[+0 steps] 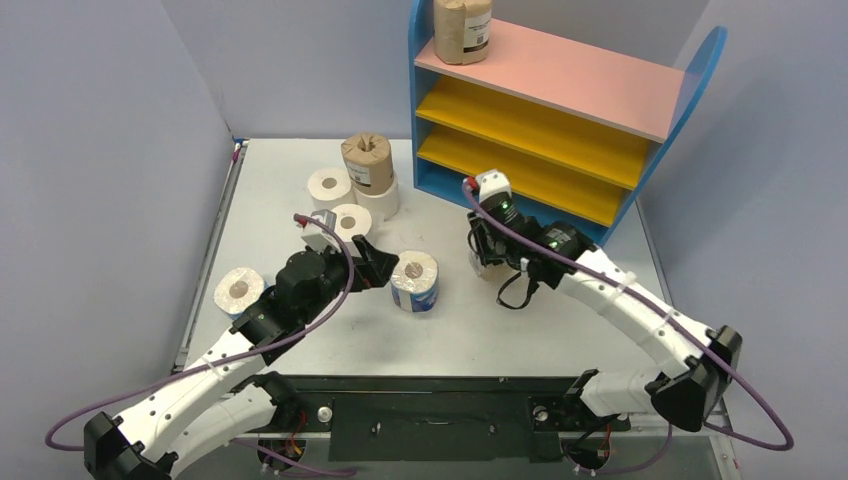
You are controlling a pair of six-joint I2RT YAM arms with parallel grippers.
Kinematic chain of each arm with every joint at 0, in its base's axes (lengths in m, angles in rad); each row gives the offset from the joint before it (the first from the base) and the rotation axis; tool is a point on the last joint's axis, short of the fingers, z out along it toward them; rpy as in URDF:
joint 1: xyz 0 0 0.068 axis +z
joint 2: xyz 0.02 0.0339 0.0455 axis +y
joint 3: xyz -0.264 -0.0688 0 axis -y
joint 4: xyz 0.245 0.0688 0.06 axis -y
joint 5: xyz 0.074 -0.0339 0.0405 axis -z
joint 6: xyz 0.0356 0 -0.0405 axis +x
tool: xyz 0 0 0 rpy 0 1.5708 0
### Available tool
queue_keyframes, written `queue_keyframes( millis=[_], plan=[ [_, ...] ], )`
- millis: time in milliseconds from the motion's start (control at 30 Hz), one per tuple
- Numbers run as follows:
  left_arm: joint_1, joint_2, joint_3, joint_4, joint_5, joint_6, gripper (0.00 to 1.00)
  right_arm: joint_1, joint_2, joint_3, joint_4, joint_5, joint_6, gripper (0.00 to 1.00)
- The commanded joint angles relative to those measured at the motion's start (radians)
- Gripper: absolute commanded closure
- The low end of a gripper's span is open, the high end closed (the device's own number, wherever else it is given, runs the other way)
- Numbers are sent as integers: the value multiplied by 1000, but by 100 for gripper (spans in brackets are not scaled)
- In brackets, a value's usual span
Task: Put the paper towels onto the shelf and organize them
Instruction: Pick up the paper towel from the center of the board, then place the paper towel on the shelf.
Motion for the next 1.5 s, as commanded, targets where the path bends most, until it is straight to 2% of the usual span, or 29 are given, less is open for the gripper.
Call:
queue_keyframes(
  millis=[0, 300, 533, 733, 933, 1200, 1467],
  plan=[
    [4, 26, 97, 267, 6, 92, 4, -8, -100, 242, -72, 116, -47, 78],
    [4, 184, 222, 598, 18, 277, 4, -24, -48, 677, -109, 209, -94, 77],
    [3, 347, 333, 831, 64, 416, 4, -37, 99, 979, -125, 236, -145, 77],
    [9, 499, 473, 855, 151, 512, 4, -77, 224, 1168, -122, 254, -200, 77],
    [15, 621, 557, 944, 185, 583, 4, -94, 249, 1139, 46, 222, -254, 76],
    [18, 758, 647, 1091, 218, 720, 4, -106, 325, 1180, 126, 225, -322, 76],
    [18, 865, 753, 1109, 210, 772, 4, -147, 375, 1205, 195, 205, -349, 76]
  ],
)
